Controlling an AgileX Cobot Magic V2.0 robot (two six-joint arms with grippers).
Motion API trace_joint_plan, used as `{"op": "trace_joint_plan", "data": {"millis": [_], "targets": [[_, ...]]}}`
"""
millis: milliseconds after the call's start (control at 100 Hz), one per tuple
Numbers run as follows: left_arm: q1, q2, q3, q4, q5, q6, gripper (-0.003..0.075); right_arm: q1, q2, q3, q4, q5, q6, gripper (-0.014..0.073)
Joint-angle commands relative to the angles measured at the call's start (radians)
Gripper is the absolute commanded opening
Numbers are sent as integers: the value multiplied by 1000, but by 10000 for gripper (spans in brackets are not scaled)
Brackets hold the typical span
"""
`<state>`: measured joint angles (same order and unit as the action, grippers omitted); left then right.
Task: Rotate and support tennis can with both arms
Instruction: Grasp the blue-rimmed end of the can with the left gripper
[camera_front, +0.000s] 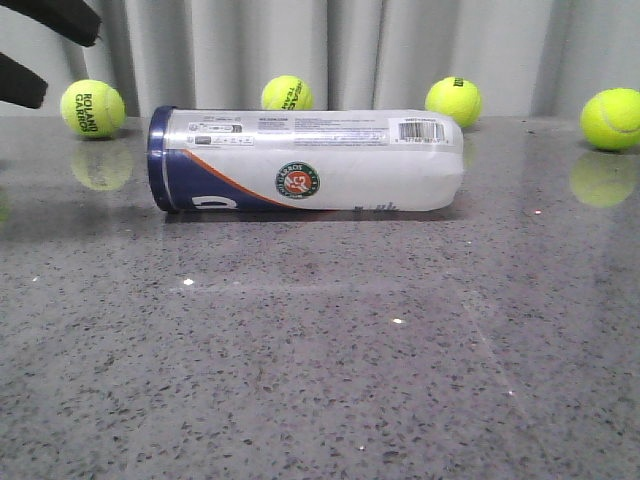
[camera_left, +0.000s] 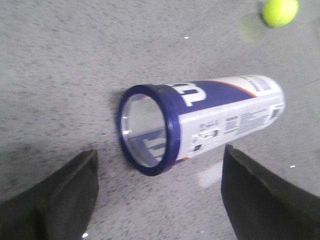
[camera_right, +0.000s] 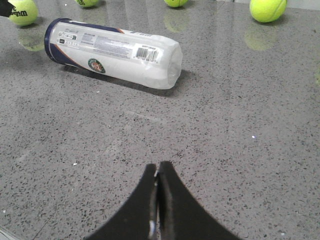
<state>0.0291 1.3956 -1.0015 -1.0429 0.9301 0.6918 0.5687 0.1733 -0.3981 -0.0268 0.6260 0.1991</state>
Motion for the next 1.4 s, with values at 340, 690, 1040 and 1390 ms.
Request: {"op": "trace_joint_plan", "data": {"millis": [340,690,1040,1390], "targets": [[-113,142,-34,-283,40,141,494,-3,8,-23,-15,-79,-3,-68],[-159,247,-61,-391,76,224,494,-3,8,-23,-15,-79,-3,-68],[-220,335,-132,-405,142,231,494,-3,8,-23,-15,-79,-3,-68],[-220,335,-132,-419,142,231,375,-3,8,-23,-15,-79,-3,-68]]}}
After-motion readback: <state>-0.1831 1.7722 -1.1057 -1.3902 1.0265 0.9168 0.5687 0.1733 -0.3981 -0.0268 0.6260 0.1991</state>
